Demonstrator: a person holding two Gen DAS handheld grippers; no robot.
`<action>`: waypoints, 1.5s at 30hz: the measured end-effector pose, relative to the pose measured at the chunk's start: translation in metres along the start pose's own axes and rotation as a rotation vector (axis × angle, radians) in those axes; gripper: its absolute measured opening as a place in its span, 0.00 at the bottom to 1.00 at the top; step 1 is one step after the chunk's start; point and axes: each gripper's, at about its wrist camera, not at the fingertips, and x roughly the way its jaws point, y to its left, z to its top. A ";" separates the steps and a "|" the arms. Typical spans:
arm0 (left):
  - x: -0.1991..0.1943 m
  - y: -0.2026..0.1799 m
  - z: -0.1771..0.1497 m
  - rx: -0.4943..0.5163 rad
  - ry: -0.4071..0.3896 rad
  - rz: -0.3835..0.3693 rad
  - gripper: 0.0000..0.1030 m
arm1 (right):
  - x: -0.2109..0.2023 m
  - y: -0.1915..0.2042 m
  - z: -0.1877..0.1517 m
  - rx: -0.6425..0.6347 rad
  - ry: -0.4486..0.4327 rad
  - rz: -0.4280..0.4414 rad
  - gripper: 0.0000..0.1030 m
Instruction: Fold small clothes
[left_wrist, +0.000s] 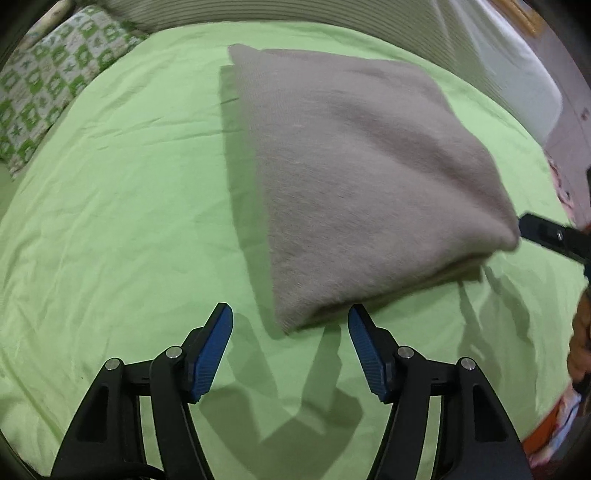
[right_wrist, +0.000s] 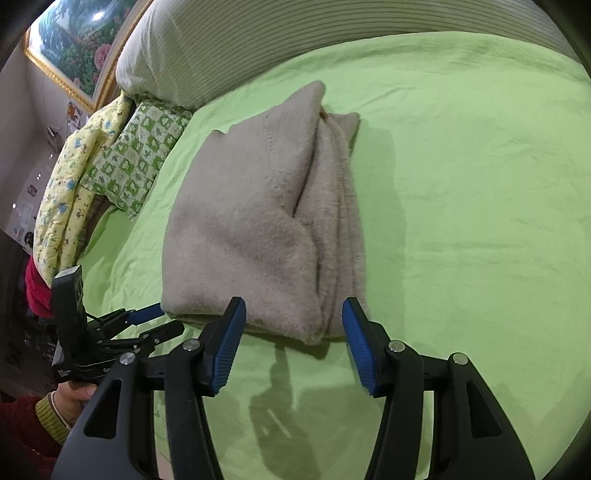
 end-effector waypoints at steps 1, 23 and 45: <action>0.001 0.001 0.001 -0.009 -0.005 0.007 0.58 | 0.004 0.001 0.001 -0.002 0.003 0.001 0.47; 0.005 0.007 -0.003 -0.071 0.042 -0.026 0.30 | 0.018 -0.030 -0.008 -0.012 0.040 -0.099 0.06; -0.084 0.003 -0.010 -0.087 -0.096 -0.083 0.60 | -0.056 -0.012 -0.003 0.056 -0.086 -0.100 0.40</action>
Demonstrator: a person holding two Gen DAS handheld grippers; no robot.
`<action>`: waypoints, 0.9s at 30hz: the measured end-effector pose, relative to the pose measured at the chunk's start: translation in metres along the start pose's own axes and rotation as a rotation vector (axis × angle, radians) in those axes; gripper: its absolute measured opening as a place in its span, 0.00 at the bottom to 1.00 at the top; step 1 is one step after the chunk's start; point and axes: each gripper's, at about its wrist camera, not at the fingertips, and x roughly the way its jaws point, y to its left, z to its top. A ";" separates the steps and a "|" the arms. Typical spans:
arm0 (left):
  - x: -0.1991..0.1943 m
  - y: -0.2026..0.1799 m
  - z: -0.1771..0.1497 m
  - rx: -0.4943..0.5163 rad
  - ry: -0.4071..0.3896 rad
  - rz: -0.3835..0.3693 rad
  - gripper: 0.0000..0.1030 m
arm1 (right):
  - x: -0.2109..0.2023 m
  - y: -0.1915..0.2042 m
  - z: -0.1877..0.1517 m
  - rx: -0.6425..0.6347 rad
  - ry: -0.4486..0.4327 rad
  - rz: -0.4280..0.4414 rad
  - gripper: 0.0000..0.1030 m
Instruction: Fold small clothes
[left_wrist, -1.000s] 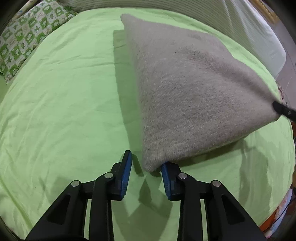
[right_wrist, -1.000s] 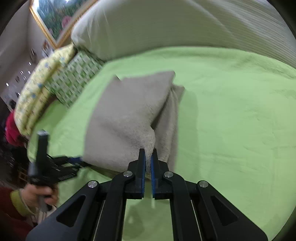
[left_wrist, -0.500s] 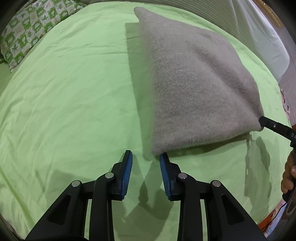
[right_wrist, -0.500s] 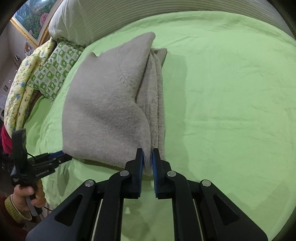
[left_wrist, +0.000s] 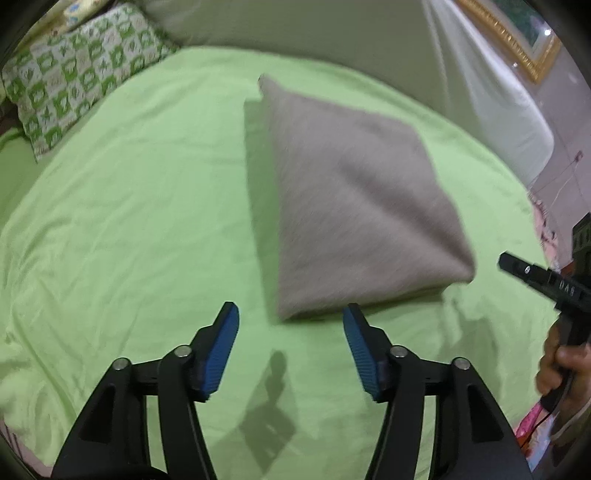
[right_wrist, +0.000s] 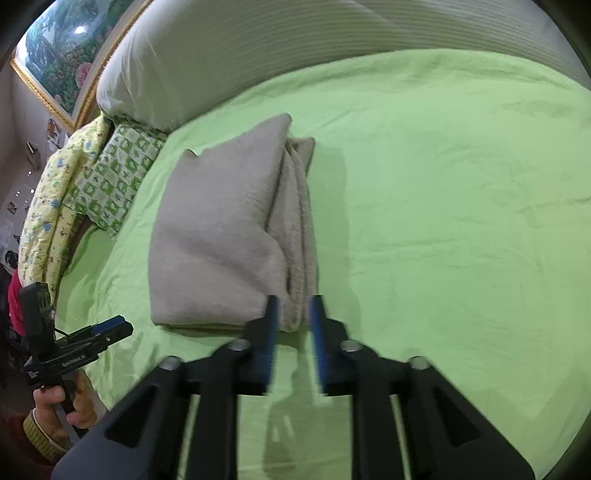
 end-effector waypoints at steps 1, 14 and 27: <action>-0.001 -0.005 0.006 0.006 -0.014 -0.004 0.63 | -0.005 0.005 0.000 -0.010 -0.024 0.008 0.52; -0.024 -0.045 0.020 0.042 -0.129 -0.011 0.78 | -0.008 0.049 -0.013 -0.092 -0.072 0.050 0.59; -0.033 -0.059 0.009 0.104 -0.178 0.135 0.82 | -0.020 0.064 -0.024 -0.177 -0.132 0.022 0.85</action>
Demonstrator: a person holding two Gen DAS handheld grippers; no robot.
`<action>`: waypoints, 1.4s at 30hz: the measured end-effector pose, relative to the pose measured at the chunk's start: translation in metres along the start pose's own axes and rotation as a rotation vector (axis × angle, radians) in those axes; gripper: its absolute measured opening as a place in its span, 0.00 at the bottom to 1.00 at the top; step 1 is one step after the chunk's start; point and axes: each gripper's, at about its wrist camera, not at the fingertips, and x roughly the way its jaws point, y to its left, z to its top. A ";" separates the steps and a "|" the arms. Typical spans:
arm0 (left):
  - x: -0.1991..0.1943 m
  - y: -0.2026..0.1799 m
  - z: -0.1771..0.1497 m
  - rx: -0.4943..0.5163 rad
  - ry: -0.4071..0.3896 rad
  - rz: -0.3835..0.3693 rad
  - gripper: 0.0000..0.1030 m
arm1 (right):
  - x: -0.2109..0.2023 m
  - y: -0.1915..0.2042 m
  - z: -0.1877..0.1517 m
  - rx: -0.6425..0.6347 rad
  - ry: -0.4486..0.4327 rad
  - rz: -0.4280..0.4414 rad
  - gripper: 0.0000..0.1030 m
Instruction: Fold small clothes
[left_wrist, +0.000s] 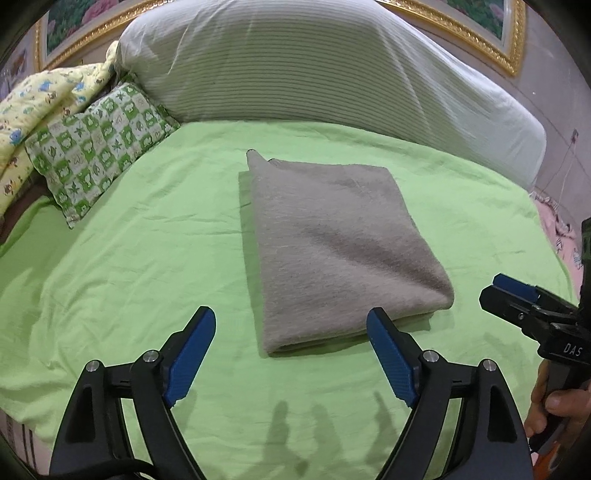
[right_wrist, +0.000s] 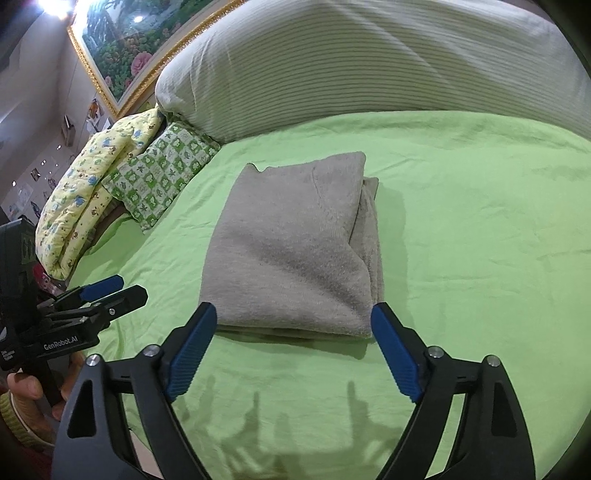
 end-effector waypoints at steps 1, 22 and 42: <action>0.000 0.000 -0.001 -0.001 -0.001 0.002 0.82 | 0.000 0.000 0.000 -0.006 -0.002 -0.004 0.85; 0.042 0.010 -0.013 -0.021 0.007 0.103 0.85 | 0.033 -0.006 -0.019 -0.066 -0.004 -0.078 0.91; 0.050 0.005 -0.012 -0.003 0.005 0.143 0.86 | 0.040 -0.003 -0.019 -0.101 -0.025 -0.089 0.93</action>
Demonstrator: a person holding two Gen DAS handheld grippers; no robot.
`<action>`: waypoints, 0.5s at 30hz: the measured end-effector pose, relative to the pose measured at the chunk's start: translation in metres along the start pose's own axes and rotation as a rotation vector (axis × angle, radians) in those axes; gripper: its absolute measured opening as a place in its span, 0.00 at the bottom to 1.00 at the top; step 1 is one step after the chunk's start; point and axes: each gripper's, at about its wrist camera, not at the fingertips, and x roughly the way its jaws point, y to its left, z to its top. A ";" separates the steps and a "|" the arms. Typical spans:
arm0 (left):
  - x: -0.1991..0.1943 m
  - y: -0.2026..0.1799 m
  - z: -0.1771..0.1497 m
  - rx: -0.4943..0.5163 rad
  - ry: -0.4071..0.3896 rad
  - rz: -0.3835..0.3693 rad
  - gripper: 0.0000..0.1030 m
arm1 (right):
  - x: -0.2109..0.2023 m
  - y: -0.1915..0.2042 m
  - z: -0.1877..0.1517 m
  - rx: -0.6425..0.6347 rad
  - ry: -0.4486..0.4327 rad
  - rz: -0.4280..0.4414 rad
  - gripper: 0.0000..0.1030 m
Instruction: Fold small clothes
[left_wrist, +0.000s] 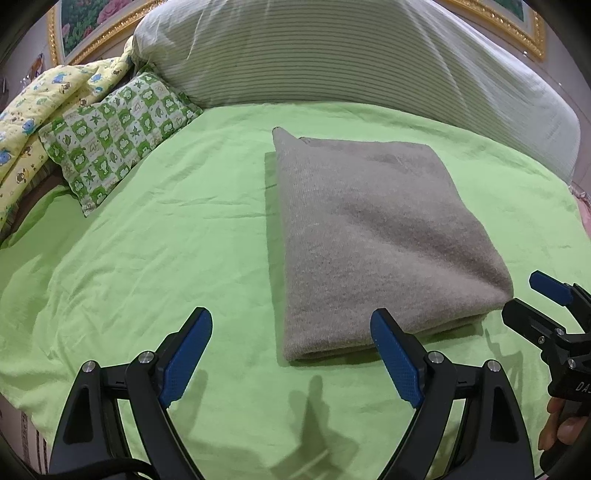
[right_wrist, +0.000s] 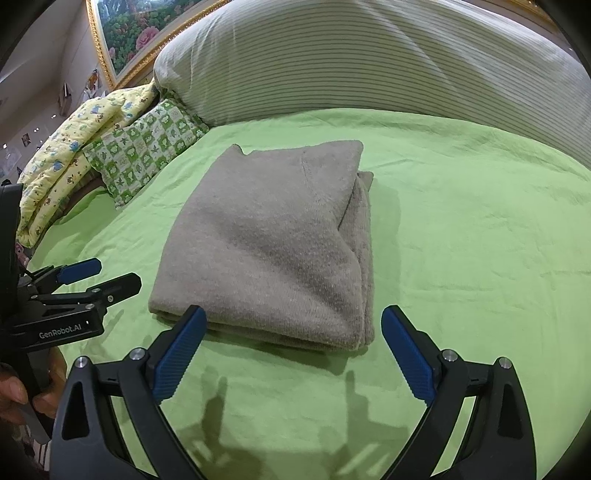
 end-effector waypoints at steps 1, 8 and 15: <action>0.000 0.000 0.001 0.000 -0.001 0.001 0.86 | 0.000 0.000 0.001 -0.003 -0.003 0.000 0.93; -0.002 -0.001 0.004 0.001 -0.012 -0.008 0.86 | 0.000 0.004 0.007 -0.018 -0.018 0.000 0.94; -0.003 -0.001 0.010 0.001 -0.021 -0.014 0.86 | 0.001 0.005 0.015 -0.030 -0.031 0.004 0.95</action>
